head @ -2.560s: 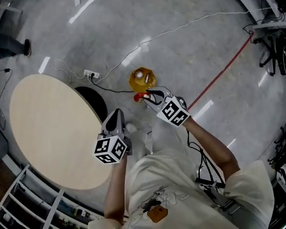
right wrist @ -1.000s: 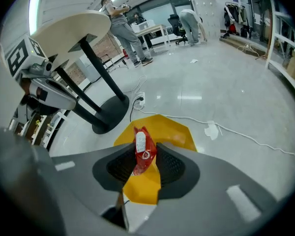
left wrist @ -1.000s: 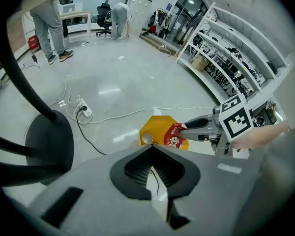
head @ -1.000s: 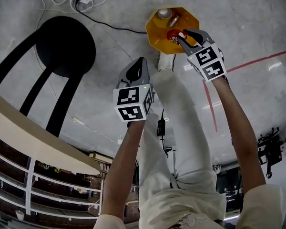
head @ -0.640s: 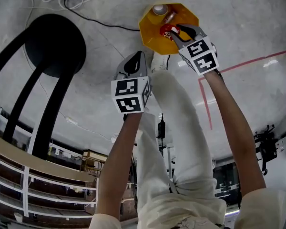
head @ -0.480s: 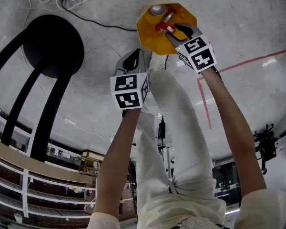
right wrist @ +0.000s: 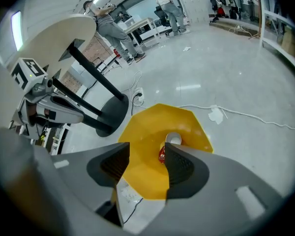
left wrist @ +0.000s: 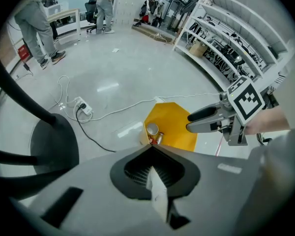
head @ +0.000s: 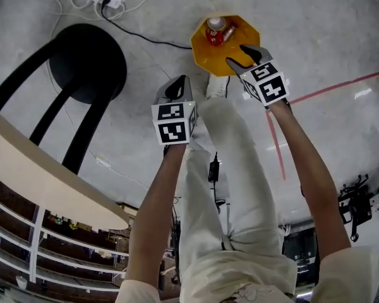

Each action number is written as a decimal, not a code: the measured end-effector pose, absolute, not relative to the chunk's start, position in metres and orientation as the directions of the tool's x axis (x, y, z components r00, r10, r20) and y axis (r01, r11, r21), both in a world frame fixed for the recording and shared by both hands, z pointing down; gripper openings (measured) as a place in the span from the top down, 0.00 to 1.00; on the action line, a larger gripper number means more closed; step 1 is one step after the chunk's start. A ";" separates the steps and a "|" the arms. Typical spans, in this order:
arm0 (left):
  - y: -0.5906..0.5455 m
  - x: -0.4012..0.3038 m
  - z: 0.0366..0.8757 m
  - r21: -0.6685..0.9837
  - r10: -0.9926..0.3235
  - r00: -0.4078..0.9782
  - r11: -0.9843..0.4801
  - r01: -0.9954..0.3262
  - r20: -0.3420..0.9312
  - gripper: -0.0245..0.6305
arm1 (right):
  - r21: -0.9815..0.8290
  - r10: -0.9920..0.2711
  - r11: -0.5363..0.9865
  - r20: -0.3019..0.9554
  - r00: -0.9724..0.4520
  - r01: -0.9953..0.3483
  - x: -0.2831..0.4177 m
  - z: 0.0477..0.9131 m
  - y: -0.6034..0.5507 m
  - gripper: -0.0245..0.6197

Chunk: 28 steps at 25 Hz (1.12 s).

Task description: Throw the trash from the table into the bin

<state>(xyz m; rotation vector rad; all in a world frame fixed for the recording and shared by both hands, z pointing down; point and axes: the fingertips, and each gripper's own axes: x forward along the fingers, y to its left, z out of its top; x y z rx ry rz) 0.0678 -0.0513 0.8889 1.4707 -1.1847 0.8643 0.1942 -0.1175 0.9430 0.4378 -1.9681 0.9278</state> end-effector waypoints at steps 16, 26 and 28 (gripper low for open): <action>-0.044 0.095 0.711 0.273 -0.296 0.283 -0.077 -0.959 0.912 0.96 | -0.453 0.081 0.750 0.786 -0.613 -0.481 0.163 0.747 -0.081 0.66; 0.002 0.097 0.594 0.306 -0.411 0.314 -0.086 -0.948 0.856 0.96 | -0.390 -0.032 0.779 0.757 -0.653 -0.490 0.128 0.618 -0.083 0.76; 0.007 0.100 0.566 0.328 -0.448 0.326 -0.075 -0.942 0.832 0.96 | -0.383 -0.046 0.784 0.750 -0.660 -0.489 0.125 0.593 -0.078 0.80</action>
